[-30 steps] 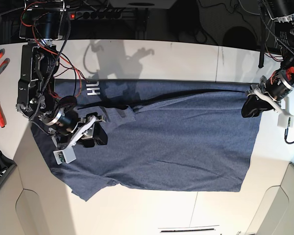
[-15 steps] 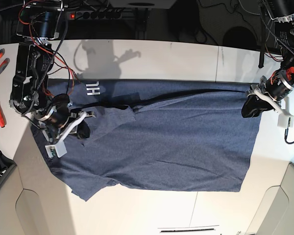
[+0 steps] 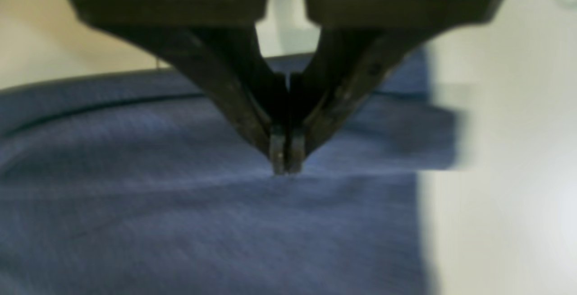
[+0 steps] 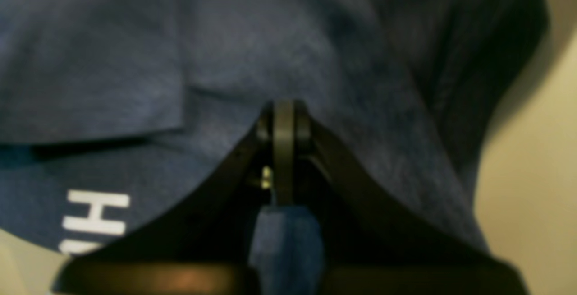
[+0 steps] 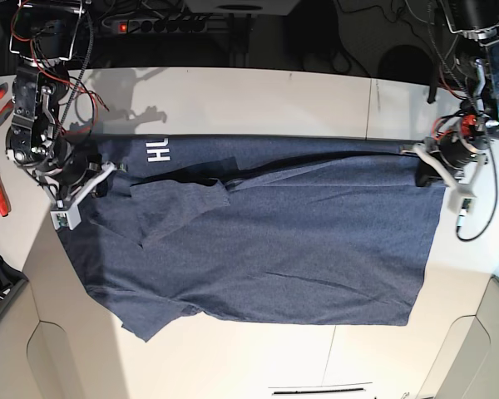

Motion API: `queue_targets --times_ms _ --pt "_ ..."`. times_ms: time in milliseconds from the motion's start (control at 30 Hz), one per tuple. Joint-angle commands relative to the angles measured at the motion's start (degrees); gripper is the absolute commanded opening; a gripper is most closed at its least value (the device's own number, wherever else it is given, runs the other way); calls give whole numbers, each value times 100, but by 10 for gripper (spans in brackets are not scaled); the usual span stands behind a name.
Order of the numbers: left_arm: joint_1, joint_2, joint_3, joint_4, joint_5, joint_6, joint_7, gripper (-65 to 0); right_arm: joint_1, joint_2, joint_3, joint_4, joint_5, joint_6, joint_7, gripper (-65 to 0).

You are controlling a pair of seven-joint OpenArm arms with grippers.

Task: Layout the t-shirt on the table in an organized manner, then fold the t-shirt properly
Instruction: 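Lift the shirt edge with both grippers and pull it toward the robot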

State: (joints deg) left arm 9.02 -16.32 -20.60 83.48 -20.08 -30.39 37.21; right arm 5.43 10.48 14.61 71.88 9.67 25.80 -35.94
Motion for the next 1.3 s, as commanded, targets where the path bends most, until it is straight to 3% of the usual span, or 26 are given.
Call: queue_targets --times_ms 0,167,267,400,700,833,1033,1267 --pt "-46 -83 105 -31 116 160 -155 -650 85 81 15 -35 -28 -13 13 -650" --pt "-94 -85 664 -638 944 916 -315 -650 2 186 17 -96 -31 -33 -2 -650" --pt "-107 -87 752 -925 1180 1161 -284 -650 -44 219 15 -96 -24 -33 -83 -650" --pt "-63 -125 750 -988 1178 1180 92 -650 -188 221 15 -81 26 -33 -249 -650" --pt "546 -256 745 -610 911 1176 212 -650 -822 275 15 310 195 -24 -450 -650" --pt "973 -256 745 -151 852 1178 313 -650 -1137 380 15 831 350 -7 -822 -650" --pt "1589 -254 745 411 852 1202 361 -650 -1665 398 44 1729 361 -7 -914 -650" --pt "1864 -240 745 470 713 1198 551 -650 -1768 398 44 1932 337 -9 -970 -650"
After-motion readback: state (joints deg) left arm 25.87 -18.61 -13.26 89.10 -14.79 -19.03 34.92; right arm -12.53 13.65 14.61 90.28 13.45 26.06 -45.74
